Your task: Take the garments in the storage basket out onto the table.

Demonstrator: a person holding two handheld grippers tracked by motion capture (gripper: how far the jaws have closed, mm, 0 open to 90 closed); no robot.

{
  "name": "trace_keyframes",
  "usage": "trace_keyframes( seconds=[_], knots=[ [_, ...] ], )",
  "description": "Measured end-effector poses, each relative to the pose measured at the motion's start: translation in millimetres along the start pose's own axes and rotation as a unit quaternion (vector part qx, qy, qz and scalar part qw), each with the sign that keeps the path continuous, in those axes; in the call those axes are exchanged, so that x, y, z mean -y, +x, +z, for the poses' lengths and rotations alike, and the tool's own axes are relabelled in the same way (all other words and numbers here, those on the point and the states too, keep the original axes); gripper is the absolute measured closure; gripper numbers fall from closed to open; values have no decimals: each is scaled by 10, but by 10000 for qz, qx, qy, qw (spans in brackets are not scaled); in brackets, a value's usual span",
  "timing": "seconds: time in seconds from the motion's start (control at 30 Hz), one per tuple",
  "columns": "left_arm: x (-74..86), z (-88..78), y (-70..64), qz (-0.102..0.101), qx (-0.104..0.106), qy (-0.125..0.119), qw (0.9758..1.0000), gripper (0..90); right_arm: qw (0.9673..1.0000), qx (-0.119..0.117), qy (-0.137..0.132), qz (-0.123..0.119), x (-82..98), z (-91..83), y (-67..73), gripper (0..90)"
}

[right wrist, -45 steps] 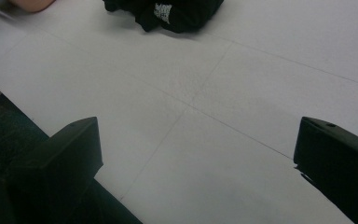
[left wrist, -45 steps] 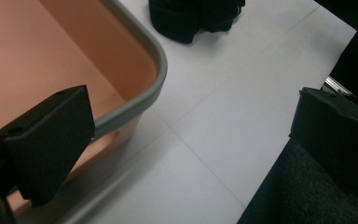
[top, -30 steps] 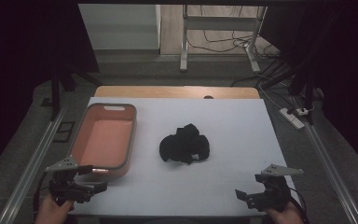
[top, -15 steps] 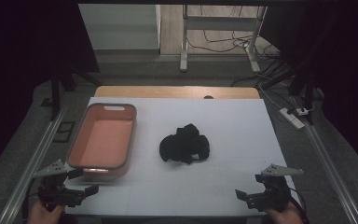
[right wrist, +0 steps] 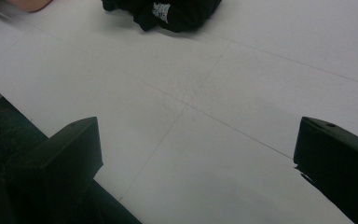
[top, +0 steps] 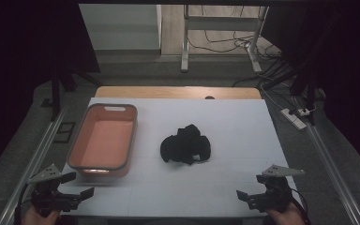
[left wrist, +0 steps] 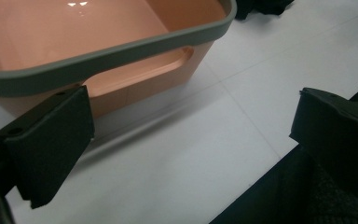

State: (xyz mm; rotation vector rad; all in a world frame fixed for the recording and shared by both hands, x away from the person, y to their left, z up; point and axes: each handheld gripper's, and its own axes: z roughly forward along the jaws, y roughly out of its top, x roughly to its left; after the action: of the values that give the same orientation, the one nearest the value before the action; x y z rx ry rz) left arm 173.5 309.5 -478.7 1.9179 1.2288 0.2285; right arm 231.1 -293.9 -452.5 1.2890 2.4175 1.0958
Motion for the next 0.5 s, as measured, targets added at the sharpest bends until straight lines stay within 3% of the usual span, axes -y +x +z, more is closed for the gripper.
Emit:
trace_keyframes(
  seconds=[0.17,0.5],
  knots=[
    [37,-31,-49,58,-168,130,9998,0,10000,16,14,-23,-4,6,5,10],
    [66,-54,-48,32,-121,132,9998,0,10000,22,28,-33,-5,5,10,10]
  ],
)
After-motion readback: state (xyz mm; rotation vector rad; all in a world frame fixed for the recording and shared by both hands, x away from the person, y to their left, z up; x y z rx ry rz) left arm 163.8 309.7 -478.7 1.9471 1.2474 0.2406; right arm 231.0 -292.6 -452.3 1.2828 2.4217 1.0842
